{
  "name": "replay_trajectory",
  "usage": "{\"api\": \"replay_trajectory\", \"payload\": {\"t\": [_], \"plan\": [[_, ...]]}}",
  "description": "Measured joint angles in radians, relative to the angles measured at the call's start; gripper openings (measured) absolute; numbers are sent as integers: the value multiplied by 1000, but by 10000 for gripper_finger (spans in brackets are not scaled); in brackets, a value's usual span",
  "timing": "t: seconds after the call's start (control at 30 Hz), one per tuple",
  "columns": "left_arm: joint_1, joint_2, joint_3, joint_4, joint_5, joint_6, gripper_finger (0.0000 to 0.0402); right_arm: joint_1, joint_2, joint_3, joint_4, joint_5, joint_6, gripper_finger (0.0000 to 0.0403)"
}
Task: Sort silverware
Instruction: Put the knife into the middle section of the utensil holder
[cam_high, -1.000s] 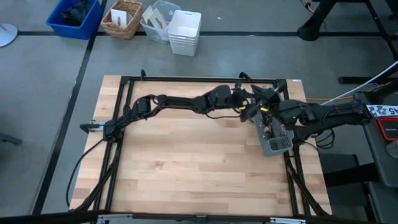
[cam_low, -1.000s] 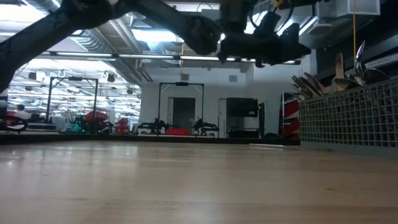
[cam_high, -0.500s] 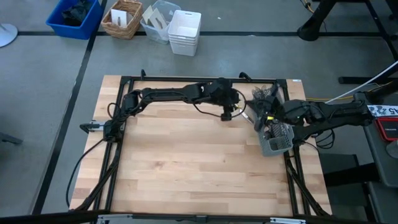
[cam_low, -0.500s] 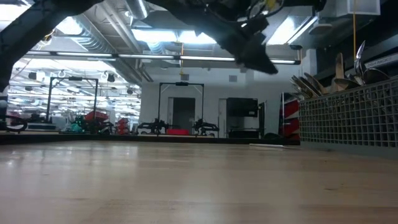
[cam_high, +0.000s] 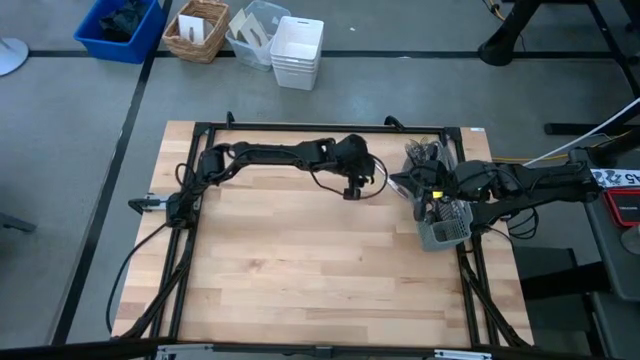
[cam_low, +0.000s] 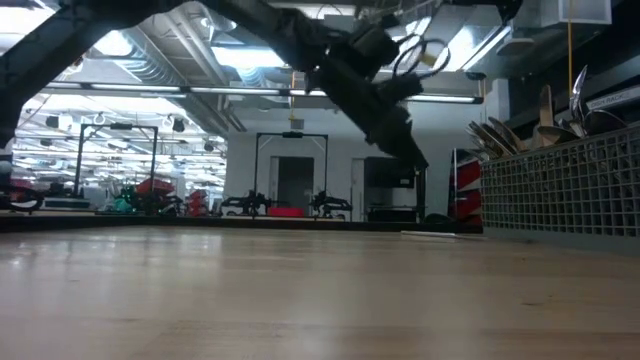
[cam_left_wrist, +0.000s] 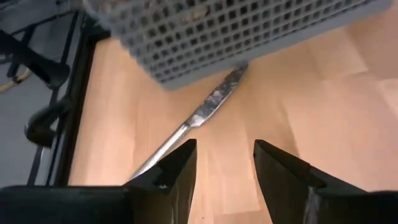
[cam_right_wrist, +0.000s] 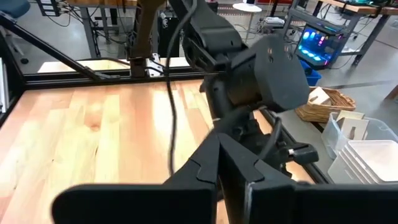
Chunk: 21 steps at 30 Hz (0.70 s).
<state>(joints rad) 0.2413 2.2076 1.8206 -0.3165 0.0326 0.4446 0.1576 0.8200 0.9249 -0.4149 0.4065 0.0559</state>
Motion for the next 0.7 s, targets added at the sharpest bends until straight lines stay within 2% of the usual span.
{"api": "replay_trajectory", "payload": {"t": [0.3,0.37,0.5,0.7], "plan": [[51,1,-132,250,7,-108,153,0,0,0,0,0,2,12],[56,1,-138,257,8,-168,153,0,3,0,-5,0,48,12],[48,1,-138,185,15,-308,153,0,26,0,-74,1,174,12],[11,-39,-140,-70,138,-385,143,-2,114,-1,-83,51,232,12]]}}
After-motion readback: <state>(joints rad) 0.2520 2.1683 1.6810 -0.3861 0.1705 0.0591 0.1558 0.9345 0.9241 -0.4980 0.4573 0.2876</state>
